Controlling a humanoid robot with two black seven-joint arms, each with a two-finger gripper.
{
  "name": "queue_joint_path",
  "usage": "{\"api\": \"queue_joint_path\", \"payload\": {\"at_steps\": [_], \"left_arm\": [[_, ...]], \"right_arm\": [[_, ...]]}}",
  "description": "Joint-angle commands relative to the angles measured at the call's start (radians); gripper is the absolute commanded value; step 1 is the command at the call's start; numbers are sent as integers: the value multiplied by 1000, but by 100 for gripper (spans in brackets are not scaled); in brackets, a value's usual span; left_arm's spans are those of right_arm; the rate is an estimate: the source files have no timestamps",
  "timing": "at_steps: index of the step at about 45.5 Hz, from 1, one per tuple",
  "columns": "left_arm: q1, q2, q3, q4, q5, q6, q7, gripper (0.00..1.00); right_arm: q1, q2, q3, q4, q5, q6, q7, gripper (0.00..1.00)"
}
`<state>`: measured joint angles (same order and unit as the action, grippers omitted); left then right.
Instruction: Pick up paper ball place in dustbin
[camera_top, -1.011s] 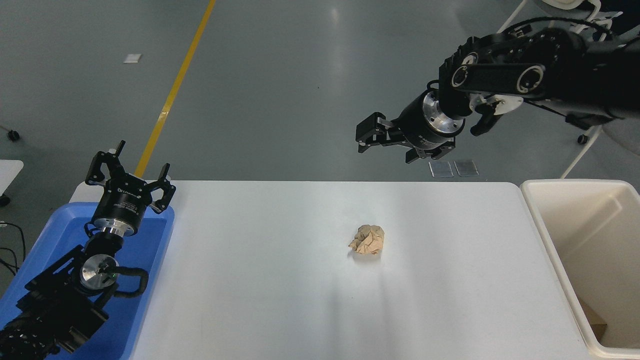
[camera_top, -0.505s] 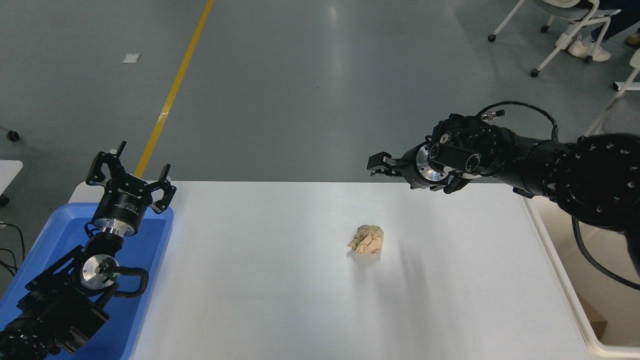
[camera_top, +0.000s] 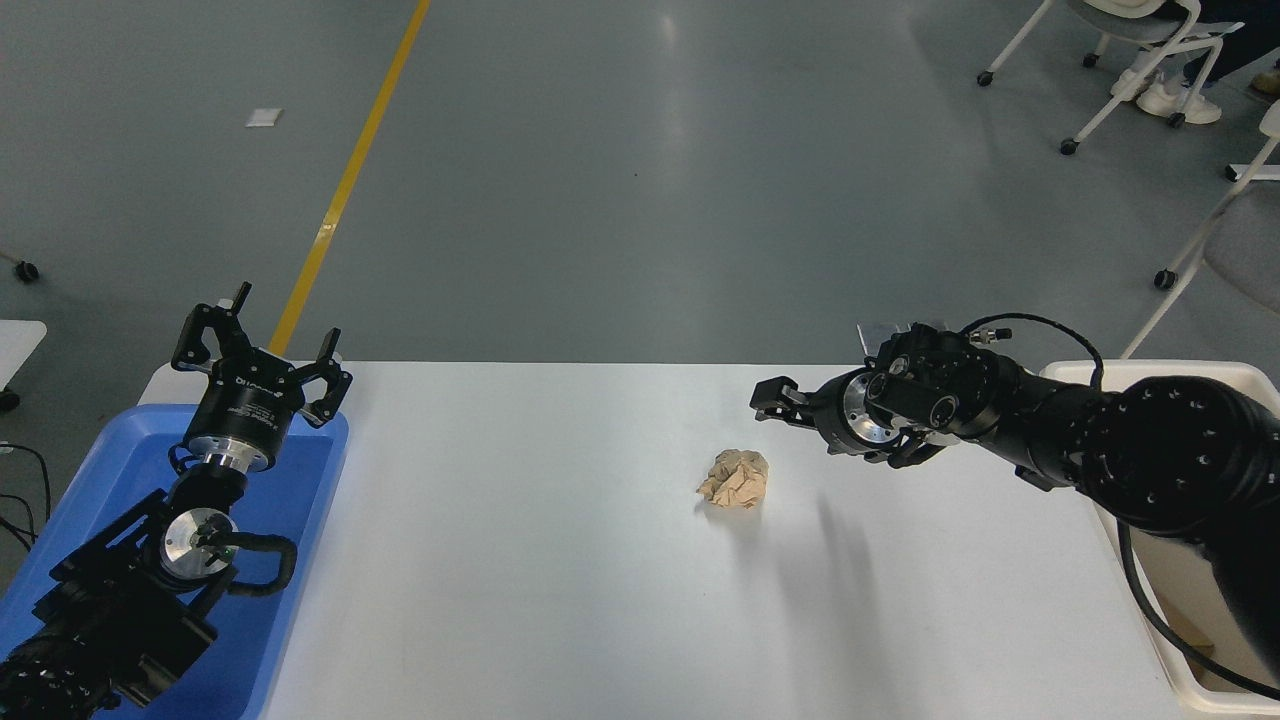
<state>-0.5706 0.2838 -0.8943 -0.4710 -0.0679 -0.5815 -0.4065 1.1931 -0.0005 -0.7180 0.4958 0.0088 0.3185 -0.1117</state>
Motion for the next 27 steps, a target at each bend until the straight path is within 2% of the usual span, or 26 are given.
{"api": "queue_joint_path", "payload": {"at_steps": [1,8,18,27], "left_arm": [[0,0,0,-1,0,0,0,99],[0,0,0,0,0,0,0,99],[0,0,0,0,0,0,0,99],[0,0,0,0,0,0,0,99]], "right_arm": [[-41,0,69,7,-4,-1,3,100],[-50,0,104,10,-4,-1,18,100],[-70,0,147,4,-10,-4,87,100],[-101,0,164,1,-32,-33,93,100]]}}
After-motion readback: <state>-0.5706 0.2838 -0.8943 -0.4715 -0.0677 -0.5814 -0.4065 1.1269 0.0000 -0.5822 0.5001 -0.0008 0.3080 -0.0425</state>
